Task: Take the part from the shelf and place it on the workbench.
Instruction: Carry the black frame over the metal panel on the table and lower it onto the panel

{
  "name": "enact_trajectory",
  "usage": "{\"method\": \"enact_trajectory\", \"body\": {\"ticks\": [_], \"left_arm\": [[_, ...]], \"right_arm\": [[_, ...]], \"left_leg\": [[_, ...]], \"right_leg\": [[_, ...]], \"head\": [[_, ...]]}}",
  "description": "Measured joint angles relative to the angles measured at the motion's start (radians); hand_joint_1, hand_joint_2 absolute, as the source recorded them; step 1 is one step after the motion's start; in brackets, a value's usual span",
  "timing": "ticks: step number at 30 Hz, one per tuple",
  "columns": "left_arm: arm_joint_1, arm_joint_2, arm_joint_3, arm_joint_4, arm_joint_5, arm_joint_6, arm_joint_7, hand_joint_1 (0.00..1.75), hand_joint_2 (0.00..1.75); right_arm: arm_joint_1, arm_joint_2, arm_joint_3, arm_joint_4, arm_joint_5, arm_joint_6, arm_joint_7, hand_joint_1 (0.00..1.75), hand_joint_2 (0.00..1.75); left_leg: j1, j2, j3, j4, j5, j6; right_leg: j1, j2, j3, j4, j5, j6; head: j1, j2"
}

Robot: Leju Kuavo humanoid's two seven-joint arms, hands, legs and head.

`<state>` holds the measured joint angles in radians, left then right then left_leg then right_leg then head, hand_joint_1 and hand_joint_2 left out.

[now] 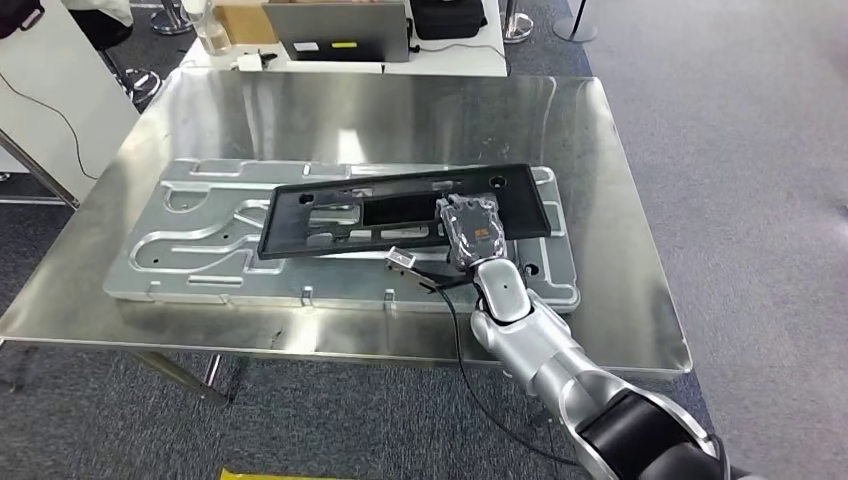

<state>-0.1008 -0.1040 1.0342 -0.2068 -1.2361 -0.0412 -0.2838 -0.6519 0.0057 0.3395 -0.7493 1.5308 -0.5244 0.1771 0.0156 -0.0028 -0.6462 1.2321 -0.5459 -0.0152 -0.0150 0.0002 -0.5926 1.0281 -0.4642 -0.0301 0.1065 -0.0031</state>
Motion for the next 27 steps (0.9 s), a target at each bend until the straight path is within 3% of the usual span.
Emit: {"method": "enact_trajectory", "body": {"ticks": [2, 3, 4, 7, 8, 9, 10, 12, 14, 15, 16, 17, 18, 19, 20, 22, 23, 24, 27], "left_arm": [[0.003, 0.000, 0.000, 0.000, -0.001, 0.001, 0.000, 0.00, 0.00], [0.006, 0.000, 0.000, 0.000, -0.002, 0.001, 0.000, 0.00, 0.00], [0.008, 0.000, 0.000, 0.000, -0.003, 0.001, 0.000, 0.00, 0.00], [0.012, 0.001, 0.000, 0.000, -0.003, 0.001, 0.000, 0.00, 0.00], [0.012, 0.001, 0.000, 0.000, -0.003, 0.001, 0.000, 0.00, 0.00], [0.013, 0.001, 0.000, 0.000, -0.003, 0.001, 0.001, 0.00, 0.00], [0.011, 0.001, 0.000, 0.000, -0.004, 0.002, 0.001, 0.00, 0.00], [0.010, 0.000, 0.000, 0.000, -0.005, 0.004, 0.002, 0.00, 0.00], [0.008, 0.000, 0.000, 0.000, -0.008, 0.008, 0.001, 0.00, 0.87], [0.007, 0.000, 0.000, 0.000, -0.010, 0.009, 0.001, 0.00, 1.31], [0.006, 0.000, 0.000, 0.000, -0.013, 0.010, 0.001, 0.00, 1.31], [0.005, 0.000, -0.001, 0.000, -0.016, 0.010, 0.000, 0.00, 0.87], [0.005, 0.000, -0.001, 0.000, -0.018, 0.009, 0.000, 0.00, 0.44], [0.006, 0.000, -0.002, 0.000, -0.016, 0.008, -0.002, 0.00, 0.00], [0.006, 0.000, -0.002, 0.000, -0.013, 0.005, -0.005, 0.00, 0.00], [0.007, -0.004, -0.001, 0.001, -0.006, -0.003, -0.010, 0.00, 0.00], [0.006, -0.005, -0.001, 0.001, -0.004, -0.006, -0.011, 0.00, 0.00], [0.005, -0.007, -0.001, 0.002, -0.004, -0.008, -0.011, 0.00, 0.00], [0.005, -0.007, 0.000, 0.002, 0.003, -0.014, -0.012, 0.00, 0.00]], "right_arm": [[0.008, 0.000, 0.000, 0.002, -0.001, -0.001, -0.001, 1.75, 1.75], [0.013, 0.000, 0.000, 0.004, -0.001, -0.001, -0.001, 1.75, 1.75], [0.016, 0.000, 0.000, 0.005, -0.001, -0.001, -0.001, 1.75, 1.75], [0.020, 0.000, 0.000, 0.007, -0.001, -0.001, -0.001, 1.75, 1.75], [0.020, 0.000, 0.000, 0.007, -0.002, -0.001, -0.002, 1.75, 1.75], [0.020, 0.000, 0.000, 0.008, -0.002, -0.002, -0.003, 1.75, 1.75], [0.019, -0.001, 0.000, 0.007, -0.002, -0.002, -0.004, 1.75, 1.75], [0.017, -0.002, 0.000, 0.005, -0.002, -0.002, -0.004, 1.75, 1.75], [0.017, -0.003, 0.000, 0.005, -0.002, -0.001, -0.004, 0.87, 1.75], [0.019, -0.004, -0.001, 0.005, -0.002, -0.001, -0.004, 0.44, 1.75], [0.023, -0.005, -0.001, 0.005, -0.002, -0.001, -0.004, 0.00, 1.75], [0.027, -0.005, -0.001, 0.005, -0.003, -0.001, -0.004, 0.00, 1.75], [0.030, -0.006, -0.001, 0.005, -0.003, -0.001, -0.004, 0.00, 1.75], [0.031, -0.007, -0.001, 0.005, -0.004, -0.001, -0.004, 0.00, 1.75], [0.032, -0.008, -0.002, 0.006, -0.004, -0.001, -0.004, 0.00, 1.75], [0.034, -0.013, -0.003, 0.006, -0.004, -0.001, -0.005, 0.00, 1.75], [0.034, -0.015, -0.004, 0.005, -0.004, -0.001, -0.005, 0.00, 1.75], [0.035, -0.017, -0.004, 0.005, -0.004, -0.001, -0.005, 0.00, 1.75], [0.034, -0.018, -0.004, 0.002, -0.005, -0.001, -0.005, 0.00, 1.75]], "left_leg": [[0.000, 0.000, -0.075, 0.075, -0.044, -0.003], [0.000, 0.000, -0.094, 0.069, -0.049, -0.002], [0.000, 0.000, -0.099, 0.034, -0.031, 0.000], [-0.005, 0.000, -0.082, -0.139, 0.134, 0.016], [-0.008, 0.000, -0.077, -0.171, 0.172, 0.021], [-0.010, 0.000, -0.074, -0.186, 0.187, 0.026], [-0.010, 0.000, -0.066, -0.186, 0.183, 0.032], [-0.007, 0.002, -0.046, -0.197, 0.180, 0.044], [-0.006, 0.002, -0.023, -0.206, 0.169, 0.054], [-0.006, 0.001, -0.014, -0.208, 0.160, 0.057], [-0.006, -0.001, -0.004, -0.209, 0.150, 0.058], [-0.006, -0.003, 0.008, -0.209, 0.140, 0.058], [-0.007, -0.006, 0.021, -0.209, 0.129, 0.058], [-0.009, -0.007, 0.036, -0.209, 0.117, 0.058], [-0.011, -0.008, 0.051, -0.209, 0.107, 0.058], [-0.014, -0.010, 0.074, -0.207, 0.088, 0.055], [-0.015, -0.012, 0.078, -0.207, 0.081, 0.051], [-0.015, -0.013, 0.081, -0.204, 0.076, 0.046], [-0.015, -0.012, 0.088, -0.197, 0.060, 0.029]], "right_leg": [[0.000, 0.004, 0.026, 0.000, -0.022, 0.000], [0.000, 0.005, 0.042, 0.000, -0.034, 0.001], [0.000, 0.007, 0.060, 0.000, -0.048, 0.003], [0.003, 0.010, 0.103, 0.002, -0.091, 0.016], [0.005, 0.012, 0.112, 0.000, -0.104, 0.022], [0.007, 0.013, 0.121, 0.000, -0.110, 0.030], [0.008, 0.014, 0.126, -0.001, -0.111, 0.036], [0.005, 0.013, 0.114, 0.041, -0.093, 0.045], [0.003, 0.010, 0.047, 0.148, -0.090, 0.053], [0.003, 0.009, 0.004, 0.206, -0.112, 0.055], [0.003, 0.008, -0.037, 0.249, -0.149, 0.057], [0.002, 0.008, -0.067, 0.265, -0.186, 0.058], [0.002, 0.007, -0.085, 0.257, -0.205, 0.058], [0.003, 0.007, -0.089, 0.220, -0.190, 0.055], [0.005, 0.006, -0.083, 0.165, -0.144, 0.050], [0.014, 0.008, -0.067, 0.055, -0.019, 0.033], [0.018, 0.008, -0.062, 0.026, 0.022, 0.026], [0.022, 0.009, -0.060, 0.011, 0.043, 0.020], [0.017, 0.007, -0.041, -0.004, 0.052, 0.008]], "head": [[0.000, 0.000], [0.000, 0.000], [0.000, 0.000], [0.000, 0.000], [0.000, 0.000], [0.000, 0.000], [0.000, 0.000], [0.000, 0.000], [0.000, 0.000], [0.000, 0.000], [0.000, 0.000], [0.000, 0.000], [0.000, 0.000], [0.000, 0.000], [0.000, 0.000], [0.000, 0.000], [0.000, 0.000], [0.000, 0.000], [0.001, 0.000]]}}
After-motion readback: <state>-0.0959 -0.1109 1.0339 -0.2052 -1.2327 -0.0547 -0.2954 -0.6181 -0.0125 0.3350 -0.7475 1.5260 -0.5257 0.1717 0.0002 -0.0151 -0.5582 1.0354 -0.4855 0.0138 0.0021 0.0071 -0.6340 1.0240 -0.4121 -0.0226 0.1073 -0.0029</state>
